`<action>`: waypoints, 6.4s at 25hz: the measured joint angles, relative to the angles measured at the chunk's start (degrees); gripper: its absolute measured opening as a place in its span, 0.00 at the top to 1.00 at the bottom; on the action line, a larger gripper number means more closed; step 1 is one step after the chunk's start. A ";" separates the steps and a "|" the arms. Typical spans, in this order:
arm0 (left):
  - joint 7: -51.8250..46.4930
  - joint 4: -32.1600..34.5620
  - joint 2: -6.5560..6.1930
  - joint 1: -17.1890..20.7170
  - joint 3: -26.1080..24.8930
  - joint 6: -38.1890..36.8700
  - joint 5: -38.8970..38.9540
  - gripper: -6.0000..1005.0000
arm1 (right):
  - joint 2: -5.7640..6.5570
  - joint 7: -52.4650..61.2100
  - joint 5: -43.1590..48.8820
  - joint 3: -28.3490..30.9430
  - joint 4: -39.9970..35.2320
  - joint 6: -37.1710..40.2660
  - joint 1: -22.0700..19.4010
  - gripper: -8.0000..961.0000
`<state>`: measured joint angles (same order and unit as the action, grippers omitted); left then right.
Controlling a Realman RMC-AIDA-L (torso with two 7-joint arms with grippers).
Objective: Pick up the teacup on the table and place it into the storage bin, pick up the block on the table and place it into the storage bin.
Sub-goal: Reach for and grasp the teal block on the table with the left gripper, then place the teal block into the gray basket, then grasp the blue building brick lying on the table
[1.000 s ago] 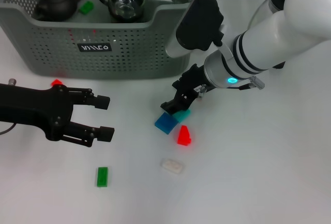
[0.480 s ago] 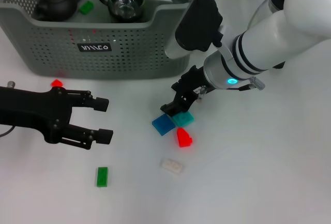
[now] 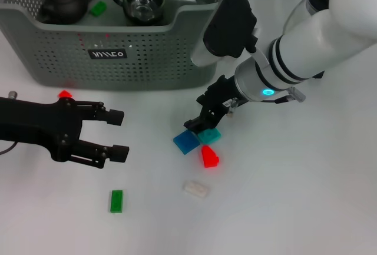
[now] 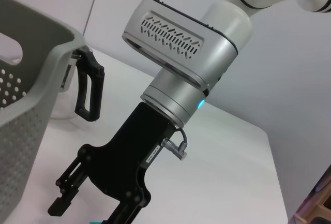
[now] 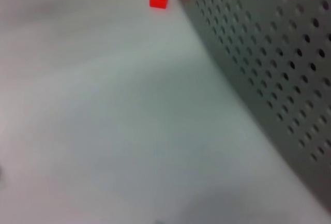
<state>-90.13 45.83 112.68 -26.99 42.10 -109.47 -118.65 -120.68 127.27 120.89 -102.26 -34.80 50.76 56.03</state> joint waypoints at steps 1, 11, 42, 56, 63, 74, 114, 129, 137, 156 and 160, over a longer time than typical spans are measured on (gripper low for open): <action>0.00 0.00 0.00 -0.01 0.00 0.06 0.00 0.12 | 0.04 0.02 0.02 0.01 -0.05 0.00 -0.12 0.29; 0.03 -0.04 0.00 -0.38 0.00 0.30 0.00 0.12 | -0.11 -0.06 0.04 0.02 -0.07 -1.90 -0.52 0.29; 0.22 -0.03 0.00 -0.16 0.00 0.73 0.00 0.12 | -0.31 -2.34 -3.14 -1.96 -0.08 -1.09 -1.14 0.28; 0.22 -0.03 0.00 -0.21 -0.01 0.75 0.00 0.12 | 0.31 3.36 -1.88 -1.51 -0.14 1.17 -1.14 0.28; 0.35 -0.03 0.00 -0.34 -0.01 0.73 0.00 0.12 | 0.26 9.10 4.06 -1.21 -3.66 3.08 -1.84 0.29; 0.73 -0.03 0.00 -0.29 -0.01 0.72 0.00 0.12 | 0.19 11.69 5.21 -1.18 -4.37 4.72 -1.50 0.33; 1.01 0.13 -0.28 0.01 -0.36 0.63 0.02 0.12 | 0.44 15.18 12.37 6.76 -14.50 14.45 -5.18 0.55; 1.01 0.39 -1.17 0.71 -4.15 0.30 -0.07 0.12 | 0.07 11.35 6.68 18.52 -37.57 23.85 -0.58 0.55; 1.74 0.41 -1.32 0.30 -4.21 0.98 -0.09 0.12 | 0.23 1.11 7.05 18.88 -16.96 5.37 13.05 0.55; 1.90 0.49 -1.41 0.44 -4.39 1.17 -0.08 0.12 | 0.60 -0.30 7.72 22.35 -25.13 7.95 3.65 0.13; 1.98 0.50 -1.48 0.32 -4.44 1.16 -0.08 0.12 | 0.56 1.25 5.93 24.45 -38.64 21.30 -4.46 0.04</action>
<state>-88.15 46.32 111.20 -26.67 37.66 -108.31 -118.73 -120.12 128.53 126.82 -77.81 -73.43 72.07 51.57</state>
